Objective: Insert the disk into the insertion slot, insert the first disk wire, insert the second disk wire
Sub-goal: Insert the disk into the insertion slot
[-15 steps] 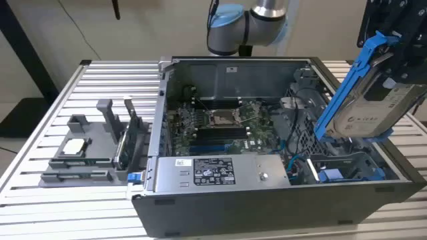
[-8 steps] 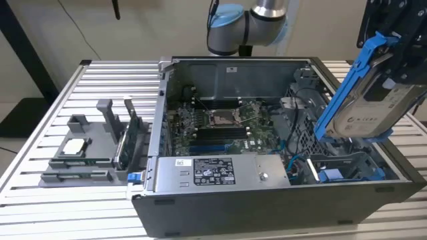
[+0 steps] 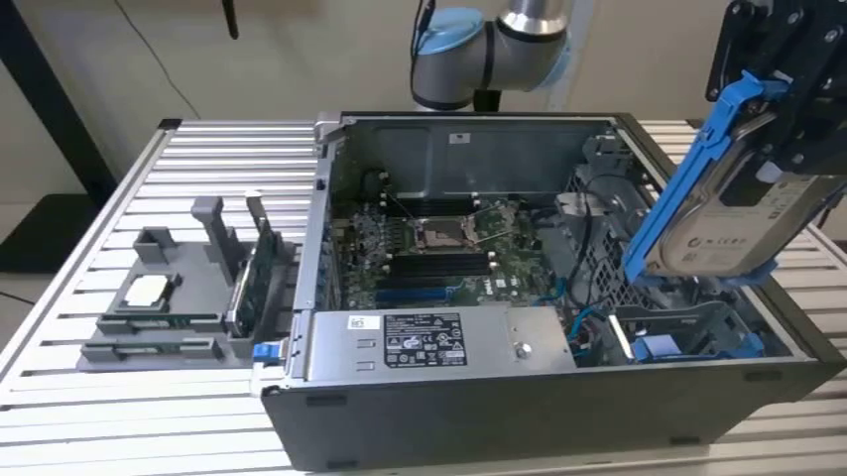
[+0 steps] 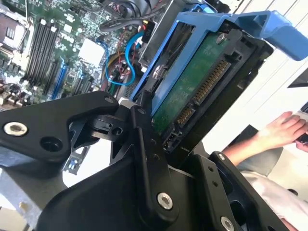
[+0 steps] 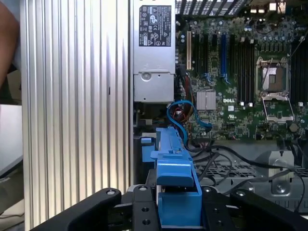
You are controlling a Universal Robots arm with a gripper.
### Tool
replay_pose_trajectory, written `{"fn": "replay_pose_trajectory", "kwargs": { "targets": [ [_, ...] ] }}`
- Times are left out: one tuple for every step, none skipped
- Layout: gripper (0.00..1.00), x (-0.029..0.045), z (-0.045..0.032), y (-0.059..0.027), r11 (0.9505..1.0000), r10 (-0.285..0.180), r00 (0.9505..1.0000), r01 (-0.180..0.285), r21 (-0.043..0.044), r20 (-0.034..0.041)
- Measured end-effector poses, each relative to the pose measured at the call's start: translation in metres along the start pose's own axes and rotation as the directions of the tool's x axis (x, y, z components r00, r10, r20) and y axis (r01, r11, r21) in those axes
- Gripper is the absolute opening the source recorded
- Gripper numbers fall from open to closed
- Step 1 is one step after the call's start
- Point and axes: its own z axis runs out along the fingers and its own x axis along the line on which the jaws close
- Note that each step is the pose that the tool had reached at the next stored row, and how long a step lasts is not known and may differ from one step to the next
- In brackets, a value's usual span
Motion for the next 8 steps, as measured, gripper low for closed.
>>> {"fn": "replay_pose_trajectory", "kwargs": {
  "targets": [
    [0.33, 0.0, 0.0008, -0.0003, 1.0, 0.0, 1.0, 0.0, 0.0, 0.0],
    [0.33, 0.0, 0.0017, -0.0006, 1.0, 0.0, 1.0, 0.0, 0.0, 0.0],
    [0.33, 0.0001, 0.0026, -0.0009, 1.0, 0.0, 1.0, 0.0, 0.0, 0.0],
    [0.33, 0.0001, 0.0035, -0.0012, 1.0, 0.0, 1.0, 0.0, 0.0, 0.0],
    [0.33, 0.0001, 0.0044, -0.0017, 1.0, 0.0, 1.0, 0.0, 0.0, 0.0],
    [0.33, 0.0001, 0.0055, -0.0022, 1.0, 0.0, 1.0, 0.0, 0.0, 0.0001],
    [0.33, 0.0001, 0.0064, -0.0027, 1.0, 0.0, 1.0, 0.0, 0.0, 0.0001],
    [0.33, 0.0001, 0.0074, -0.0036, 1.0, 0.0, 1.0, 0.0, 0.0, 0.0]
  ]
}}
